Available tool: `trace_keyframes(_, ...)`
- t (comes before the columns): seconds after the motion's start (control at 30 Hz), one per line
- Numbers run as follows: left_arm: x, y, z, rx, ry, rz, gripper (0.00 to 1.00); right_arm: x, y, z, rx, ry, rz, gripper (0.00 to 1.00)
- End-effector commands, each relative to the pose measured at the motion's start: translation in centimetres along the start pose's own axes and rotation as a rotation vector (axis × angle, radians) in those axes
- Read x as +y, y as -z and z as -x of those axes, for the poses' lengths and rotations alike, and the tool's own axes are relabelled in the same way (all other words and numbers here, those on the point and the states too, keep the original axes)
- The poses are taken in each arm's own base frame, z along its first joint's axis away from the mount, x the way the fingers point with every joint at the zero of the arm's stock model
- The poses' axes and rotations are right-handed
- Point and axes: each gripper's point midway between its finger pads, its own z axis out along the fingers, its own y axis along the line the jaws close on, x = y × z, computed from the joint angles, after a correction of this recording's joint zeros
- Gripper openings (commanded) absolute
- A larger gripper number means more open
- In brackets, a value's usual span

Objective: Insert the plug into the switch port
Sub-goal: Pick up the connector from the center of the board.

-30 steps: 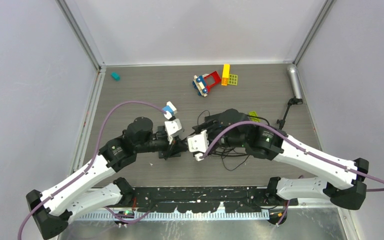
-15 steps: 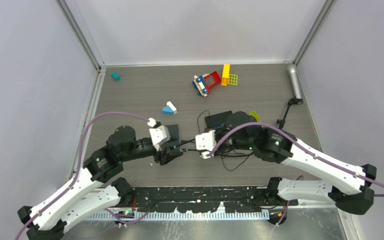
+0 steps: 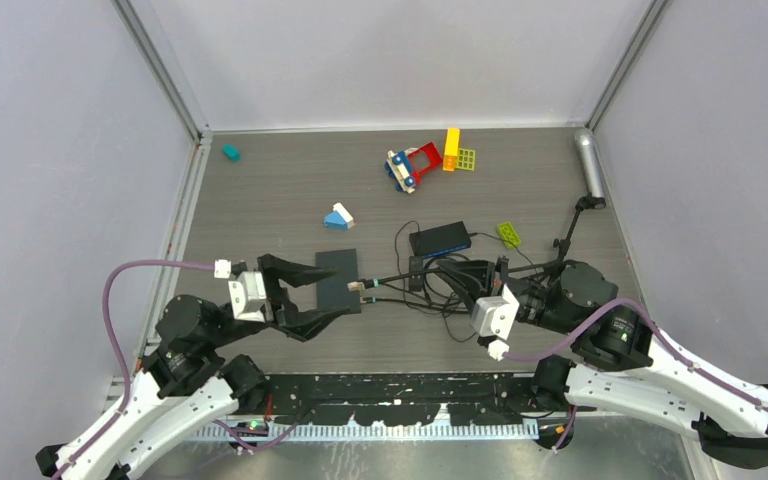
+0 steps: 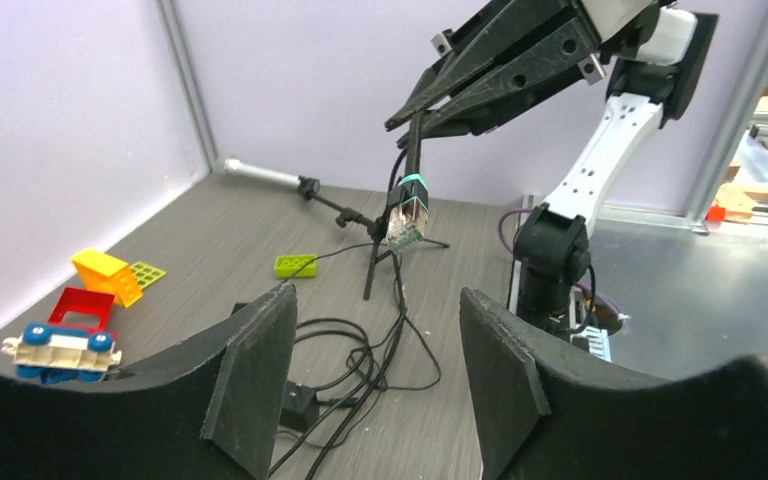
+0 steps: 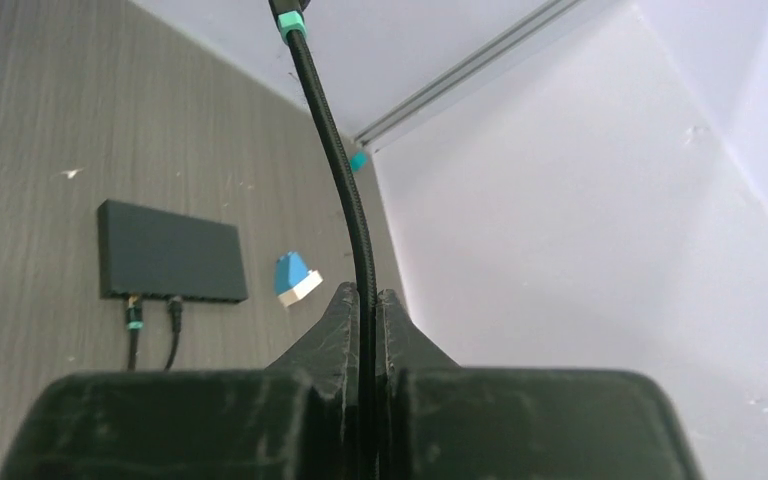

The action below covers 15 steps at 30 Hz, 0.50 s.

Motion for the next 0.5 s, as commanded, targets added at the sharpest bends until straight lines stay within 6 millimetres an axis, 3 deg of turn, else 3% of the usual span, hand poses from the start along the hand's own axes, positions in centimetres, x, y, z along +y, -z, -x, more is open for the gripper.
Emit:
trace_keyframes(0.0, -1.2, -0.5, 3.1, -0.123, 0.009, -0.065, 0.61, -3.3, 0.2, 3.4, -0.13, 0.078, -0.106, 0.0)
trace_keyframes(0.47, -1.4, -1.9, 5.0, -0.191, 0.031, -0.106, 0.6, -3.4, -0.1, 3.2, -0.131, 0.102, -0.119, 0.01)
